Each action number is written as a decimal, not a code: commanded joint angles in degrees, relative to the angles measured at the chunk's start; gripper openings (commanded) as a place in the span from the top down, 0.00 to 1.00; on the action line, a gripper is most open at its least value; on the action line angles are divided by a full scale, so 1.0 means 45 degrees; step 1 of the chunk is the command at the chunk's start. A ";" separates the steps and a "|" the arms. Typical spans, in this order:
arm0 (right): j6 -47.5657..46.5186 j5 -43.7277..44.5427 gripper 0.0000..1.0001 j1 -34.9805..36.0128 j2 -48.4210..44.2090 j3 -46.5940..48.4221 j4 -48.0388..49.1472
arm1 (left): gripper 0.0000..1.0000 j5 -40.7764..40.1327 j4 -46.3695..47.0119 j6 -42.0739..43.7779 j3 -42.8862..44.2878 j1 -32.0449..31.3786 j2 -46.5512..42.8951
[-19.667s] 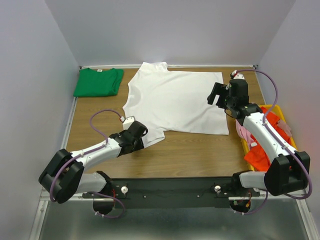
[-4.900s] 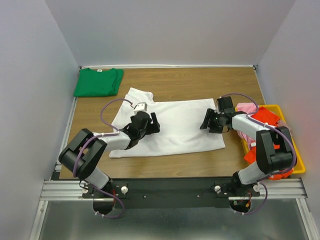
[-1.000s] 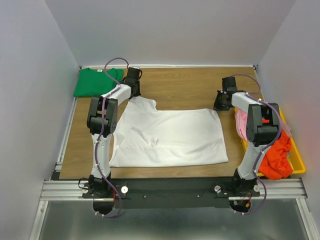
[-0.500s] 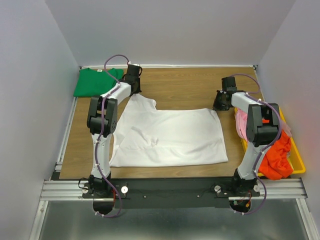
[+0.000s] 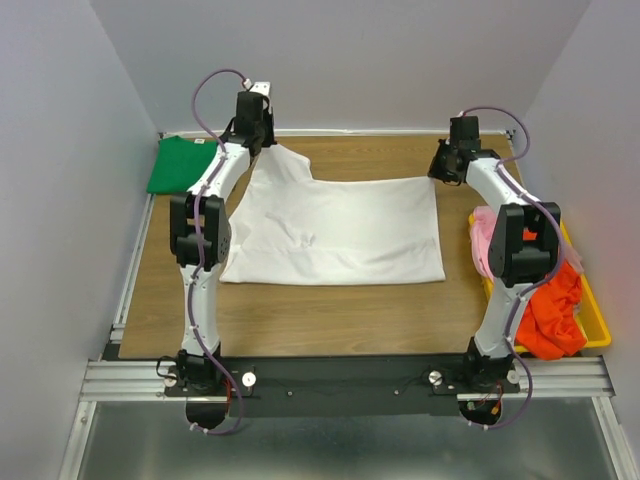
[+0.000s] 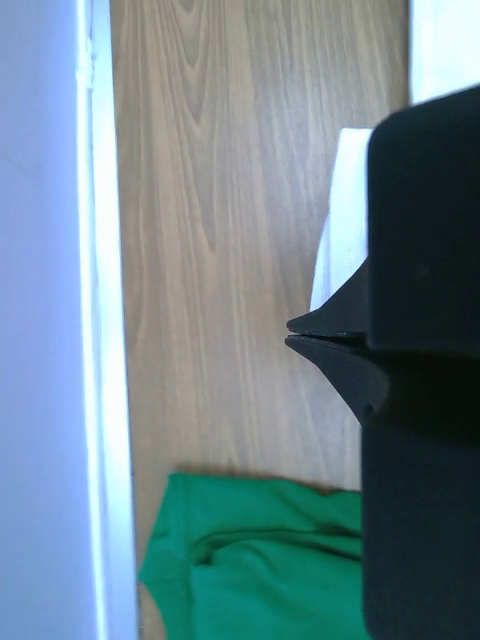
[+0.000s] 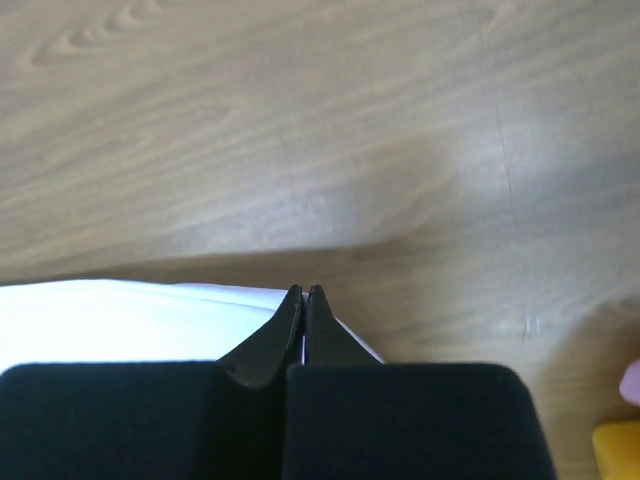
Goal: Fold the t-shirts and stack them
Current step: Fold the tshirt
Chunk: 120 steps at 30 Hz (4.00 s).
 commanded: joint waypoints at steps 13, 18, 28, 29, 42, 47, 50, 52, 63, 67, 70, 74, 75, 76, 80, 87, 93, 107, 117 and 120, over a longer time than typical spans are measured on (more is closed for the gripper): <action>-0.0486 -0.0568 1.00 -0.0086 0.0007 0.0418 -0.0386 | 1.00 0.2708 0.5001 -0.0521 -0.7541 0.0288 -0.4950; -0.0564 -0.0451 1.00 -0.0067 -0.0952 -0.1298 -0.0074 | 1.00 0.2435 0.5941 -0.1166 -1.0322 0.0268 -0.6927; -0.0251 -0.0373 1.00 -0.0086 -0.2827 -0.3508 0.0649 | 1.00 0.1693 0.6782 -0.2202 -1.4443 -0.0024 -1.0542; -0.0251 -0.0372 1.00 -0.0086 -0.2925 -0.3761 0.0707 | 1.00 0.1615 0.6763 -0.2260 -1.4641 -0.0044 -1.0698; -0.0134 0.0096 1.00 -0.0067 -0.3862 -0.5579 0.1371 | 1.00 0.0892 0.7251 -0.3158 -1.7903 -0.0415 -1.3022; 0.0080 0.0253 0.69 -0.0067 -0.4565 -0.6457 0.1469 | 0.59 0.0424 0.6629 -0.4112 -1.9540 -0.0708 -1.5071; 0.0217 0.0467 0.48 -0.0067 -0.5365 -0.6751 0.1469 | 0.43 0.0170 0.5829 -0.4661 -2.0169 -0.0806 -1.6555; 0.0198 0.0449 0.43 -0.0047 -0.5872 -0.6656 0.1489 | 0.40 0.0053 0.5437 -0.4779 -2.0267 -0.0883 -1.7278; 0.0081 -0.1464 0.42 0.0129 -0.4960 -0.5717 0.1995 | 0.39 -0.0260 0.7327 -0.4370 -1.7673 -0.1916 -1.2912; -0.0036 -0.2185 0.42 0.0207 -0.4470 -0.5678 0.2522 | 0.39 -0.0494 0.7874 -0.4272 -1.6071 -0.2173 -1.0259; -0.0056 -0.2559 0.42 0.0207 -0.3983 -0.5620 0.2758 | 0.39 -0.0282 0.8363 -0.4292 -1.5094 -0.2173 -0.8696; 0.0041 -0.2930 0.42 0.0226 -0.3532 -0.5775 0.2759 | 0.39 0.0071 0.8676 -0.4448 -1.4156 -0.2368 -0.7342; 0.0080 -0.3028 0.42 0.0226 -0.3493 -0.5950 0.2759 | 0.39 0.0149 0.8735 -0.4487 -1.4077 -0.2484 -0.7166; 0.0081 -0.3048 0.42 0.0226 -0.3434 -0.6029 0.2759 | 0.39 0.0169 0.8812 -0.4526 -1.4038 -0.2602 -0.6855; 0.0139 -0.2853 0.42 0.0246 -0.3297 -0.6498 0.2778 | 0.38 0.0267 0.8988 -0.4721 -1.3978 -0.2993 -0.6462; 0.0139 -0.2814 0.42 0.0246 -0.3316 -0.6752 0.2759 | 0.38 0.0520 0.9029 -0.5071 -1.4251 -0.3598 -0.6305; 0.0081 -0.2755 0.42 0.0226 -0.3355 -0.6850 0.2778 | 0.39 0.1122 0.8950 -0.5658 -1.5110 -0.4125 -0.6734; -0.0017 -0.2618 0.42 0.0227 -0.3297 -0.6908 0.2739 | 0.37 0.1558 0.8717 -0.6481 -1.6323 -0.4849 -0.9936; -0.0075 -0.2736 0.42 0.0246 -0.3277 -0.6889 0.2739 | 0.33 -0.1510 0.7251 -0.5405 -1.5132 -0.4478 -0.8455; -0.0114 -0.2775 0.42 0.0246 -0.3316 -0.6909 0.2739 | 0.33 -0.1647 0.7309 -0.5483 -1.5033 -0.4497 -0.7888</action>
